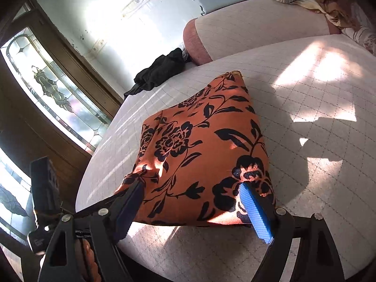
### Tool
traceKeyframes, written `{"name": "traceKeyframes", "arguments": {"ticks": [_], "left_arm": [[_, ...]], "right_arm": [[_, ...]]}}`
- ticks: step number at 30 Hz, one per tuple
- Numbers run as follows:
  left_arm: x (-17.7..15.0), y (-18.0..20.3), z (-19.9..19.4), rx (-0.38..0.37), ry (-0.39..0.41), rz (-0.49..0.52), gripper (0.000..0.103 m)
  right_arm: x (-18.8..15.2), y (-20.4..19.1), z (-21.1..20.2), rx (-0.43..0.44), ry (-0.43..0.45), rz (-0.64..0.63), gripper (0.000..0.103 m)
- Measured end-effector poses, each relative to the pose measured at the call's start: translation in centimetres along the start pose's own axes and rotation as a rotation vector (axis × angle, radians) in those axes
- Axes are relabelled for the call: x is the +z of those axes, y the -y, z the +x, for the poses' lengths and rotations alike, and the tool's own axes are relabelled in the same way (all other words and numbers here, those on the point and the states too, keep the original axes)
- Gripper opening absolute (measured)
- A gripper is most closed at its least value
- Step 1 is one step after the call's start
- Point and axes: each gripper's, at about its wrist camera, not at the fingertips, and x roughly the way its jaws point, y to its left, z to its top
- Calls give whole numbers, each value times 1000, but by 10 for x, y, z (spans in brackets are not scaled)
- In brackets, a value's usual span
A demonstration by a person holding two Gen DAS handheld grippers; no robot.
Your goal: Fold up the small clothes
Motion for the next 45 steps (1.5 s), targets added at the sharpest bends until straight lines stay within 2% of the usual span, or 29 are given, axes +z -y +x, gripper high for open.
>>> {"name": "traceKeyframes", "arguments": {"ticks": [2,4,5,7,8,10,11,13,16,17,19,20,21,22,23,25,27,29,31,32,33,34,36,38,40,42,43,44,45], "left_arm": [[8,4,-26,-3,100,33,12],[8,11,-51,38,209,109,11],[7,6,-47,52,197,103,11],[-1,-18,-6,87,43,29,11],[-9,-28,12,106,-7,9,15],[-14,-27,10,129,36,36,21],[-13,-22,6,138,46,52,20],[-12,-21,6,148,47,65,20],[-14,-28,10,133,41,32,26],[-13,-28,9,139,41,29,28],[-12,-27,3,157,43,24,33],[-11,-25,-3,167,58,24,33],[-11,-20,-13,183,87,28,33],[-10,-13,-26,204,130,39,38],[-9,-4,-38,217,182,54,51],[-4,19,-55,183,276,116,66],[2,40,-53,161,304,204,69],[13,49,-23,185,237,236,69],[20,37,25,278,101,207,66],[17,26,44,301,37,178,66],[14,15,47,255,48,130,68],[12,8,44,241,70,99,76],[13,9,43,253,73,119,76],[14,13,45,267,85,145,78],[14,11,45,258,89,137,79],[15,7,45,241,86,130,80],[14,6,46,238,87,132,81],[13,6,45,236,89,133,81],[13,5,45,235,91,131,81]], "right_arm": [[1,1,-3,11,1,2,86],[2,0,-4,26,12,-1,86],[2,-1,-3,26,12,-4,86],[2,0,0,33,-2,1,86],[3,0,2,40,-4,7,86],[6,-2,5,58,-16,4,86],[8,-5,5,71,-17,-7,86],[15,-11,4,96,-9,-27,86],[24,-7,13,181,-18,31,86],[24,-1,24,232,-55,64,90],[15,20,65,315,-217,183,90],[10,32,76,312,-242,242,90],[10,36,75,337,-214,262,90],[11,35,71,357,-204,272,90],[12,35,70,369,-204,282,90],[10,35,75,375,-220,281,90],[9,36,76,389,-218,291,90],[9,37,76,401,-218,303,90],[12,39,73,416,-227,326,90],[14,41,68,427,-224,336,90],[17,43,60,432,-208,339,90],[21,45,50,431,-179,335,90],[33,54,33,411,-128,318,90],[47,69,33,347,-115,320,90],[58,89,54,283,-154,364,90],[61,106,81,258,-223,423,89],[61,110,95,268,-258,452,82],[60,108,107,272,-295,455,70],[60,103,114,239,-316,425,66]]}}
